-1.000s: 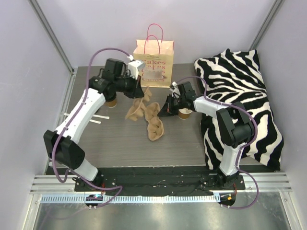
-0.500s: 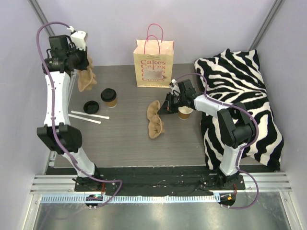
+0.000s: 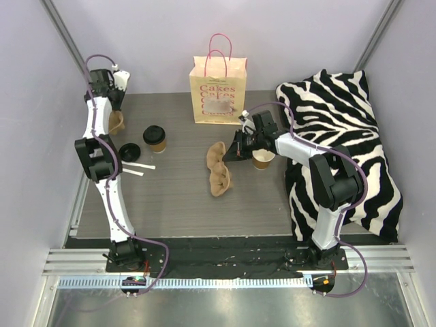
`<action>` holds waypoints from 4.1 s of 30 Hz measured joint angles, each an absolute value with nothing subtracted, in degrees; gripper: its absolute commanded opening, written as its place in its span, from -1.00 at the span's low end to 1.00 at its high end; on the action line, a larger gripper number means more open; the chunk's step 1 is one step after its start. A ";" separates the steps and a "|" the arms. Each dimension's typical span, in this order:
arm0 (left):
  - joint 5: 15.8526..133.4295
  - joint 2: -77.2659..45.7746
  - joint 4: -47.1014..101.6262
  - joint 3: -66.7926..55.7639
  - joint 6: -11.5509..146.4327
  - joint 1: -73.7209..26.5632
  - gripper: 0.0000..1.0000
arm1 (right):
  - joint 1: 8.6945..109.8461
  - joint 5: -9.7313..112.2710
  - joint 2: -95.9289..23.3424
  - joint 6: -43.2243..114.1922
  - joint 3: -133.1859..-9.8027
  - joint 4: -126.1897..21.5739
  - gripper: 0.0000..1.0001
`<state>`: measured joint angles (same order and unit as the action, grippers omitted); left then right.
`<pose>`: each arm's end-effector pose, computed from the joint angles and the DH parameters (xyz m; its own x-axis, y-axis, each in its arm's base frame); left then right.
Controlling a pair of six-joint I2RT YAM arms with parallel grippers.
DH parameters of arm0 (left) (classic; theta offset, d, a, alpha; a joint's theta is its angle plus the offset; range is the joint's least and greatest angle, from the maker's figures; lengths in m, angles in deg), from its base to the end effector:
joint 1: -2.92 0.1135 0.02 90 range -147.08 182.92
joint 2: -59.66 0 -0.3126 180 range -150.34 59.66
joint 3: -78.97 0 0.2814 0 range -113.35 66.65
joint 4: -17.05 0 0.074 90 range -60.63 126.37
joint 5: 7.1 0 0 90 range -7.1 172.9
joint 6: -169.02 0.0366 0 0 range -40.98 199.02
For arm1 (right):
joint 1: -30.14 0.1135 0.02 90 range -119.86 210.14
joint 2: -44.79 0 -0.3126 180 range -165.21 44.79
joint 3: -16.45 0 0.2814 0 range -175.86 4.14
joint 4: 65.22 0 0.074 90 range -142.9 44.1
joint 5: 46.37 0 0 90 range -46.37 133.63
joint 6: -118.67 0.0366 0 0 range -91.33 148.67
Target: Pack the takeout coffee
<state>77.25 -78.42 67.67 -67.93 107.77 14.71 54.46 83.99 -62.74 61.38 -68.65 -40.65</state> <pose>0.6008 0.1217 0.2919 -0.6353 0.3564 -0.6851 0.1986 0.9327 0.3010 0.3946 0.2044 0.2297 -0.9478 0.0235 -0.3179 -0.2425 0.5940 0.7671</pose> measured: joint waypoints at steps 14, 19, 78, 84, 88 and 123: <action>80.42 -85.61 60.22 -67.47 110.61 15.06 0.14 | 54.48 88.99 -64.57 58.69 -69.88 -40.22 -0.98; 81.71 -85.52 60.94 -67.23 107.95 15.00 0.43 | 54.48 89.43 -64.88 57.01 -70.58 -38.20 -0.98; 47.83 -18.36 78.29 -16.35 82.29 10.65 0.99 | 72.82 78.55 -78.96 86.93 -70.60 -77.35 0.02; 41.76 -18.31 75.65 -15.01 80.54 10.08 0.99 | 61.21 82.83 -69.43 59.67 -88.06 -47.08 0.46; 40.40 -18.07 74.45 -14.51 80.15 9.62 0.99 | 54.20 77.23 -67.04 42.67 -105.31 -34.20 0.64; 50.37 -16.61 72.61 -14.16 76.47 9.36 0.99 | 55.03 66.15 -82.41 -6.01 -128.85 -21.24 -0.98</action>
<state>50.37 -16.61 72.61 -14.16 76.47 9.36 55.03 66.15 -82.41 -6.01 -128.85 -21.24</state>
